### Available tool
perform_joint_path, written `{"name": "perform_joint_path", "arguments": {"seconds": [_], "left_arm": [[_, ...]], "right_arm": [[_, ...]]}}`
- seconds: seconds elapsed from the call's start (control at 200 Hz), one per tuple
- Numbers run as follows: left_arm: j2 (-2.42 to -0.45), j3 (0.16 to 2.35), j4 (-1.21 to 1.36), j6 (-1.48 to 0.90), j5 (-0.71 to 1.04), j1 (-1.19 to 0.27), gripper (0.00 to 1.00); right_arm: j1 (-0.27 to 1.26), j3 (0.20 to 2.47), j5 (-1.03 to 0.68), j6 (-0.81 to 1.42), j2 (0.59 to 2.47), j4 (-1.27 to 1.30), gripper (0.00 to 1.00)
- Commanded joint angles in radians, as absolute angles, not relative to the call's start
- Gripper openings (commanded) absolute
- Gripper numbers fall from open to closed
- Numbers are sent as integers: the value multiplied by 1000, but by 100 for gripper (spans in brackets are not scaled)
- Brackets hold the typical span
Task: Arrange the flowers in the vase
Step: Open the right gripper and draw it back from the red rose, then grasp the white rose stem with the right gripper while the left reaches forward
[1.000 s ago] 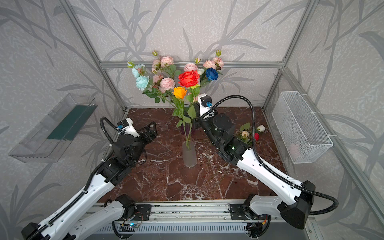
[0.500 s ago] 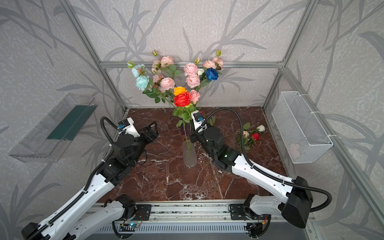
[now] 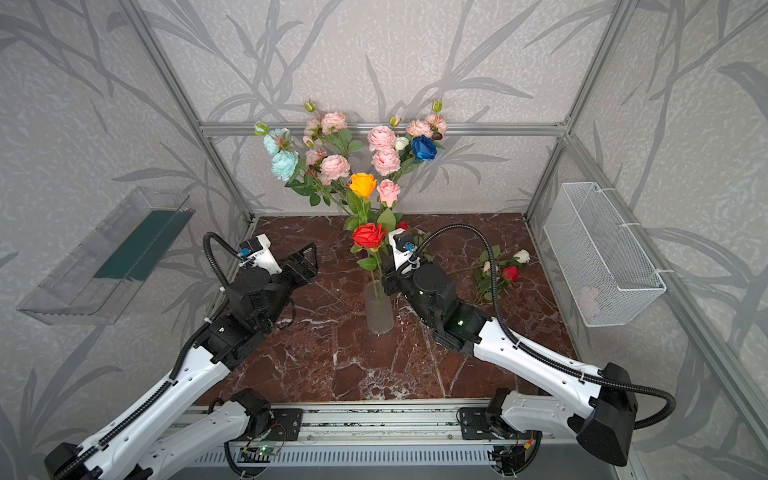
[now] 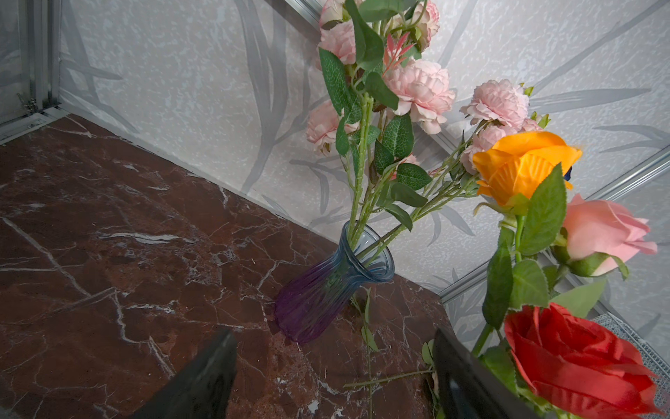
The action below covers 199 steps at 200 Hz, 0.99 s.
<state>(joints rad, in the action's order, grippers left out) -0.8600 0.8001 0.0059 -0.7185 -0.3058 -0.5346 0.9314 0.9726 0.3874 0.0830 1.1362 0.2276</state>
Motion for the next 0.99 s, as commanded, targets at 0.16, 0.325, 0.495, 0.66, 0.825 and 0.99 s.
{"name": "perform_joint_path", "arguments": {"seconds": [0.16,0.325,0.495,0.66,0.825,0.99], "left_arm": [[-831,773,127,-667,-177,-536,80],[-831,774,238,-607,15,-566,74],[-853,802,273,-498,174,-695,71],[-897,836,247,-420,282,-839,70],[-955,871,185,-376,310,-943,70],[-971,873,166,-361,276,-977,70]], "right_arm": [[936,924,511,80,970,149,33],[773,916,537,212,912,-71,37],[425,878,266,480,948,-316,37],[268,806,141,544,1044,-316,36],[190,778,-36,609,1182,-214,37],[180,782,-102,759,1338,-61,51]]}}
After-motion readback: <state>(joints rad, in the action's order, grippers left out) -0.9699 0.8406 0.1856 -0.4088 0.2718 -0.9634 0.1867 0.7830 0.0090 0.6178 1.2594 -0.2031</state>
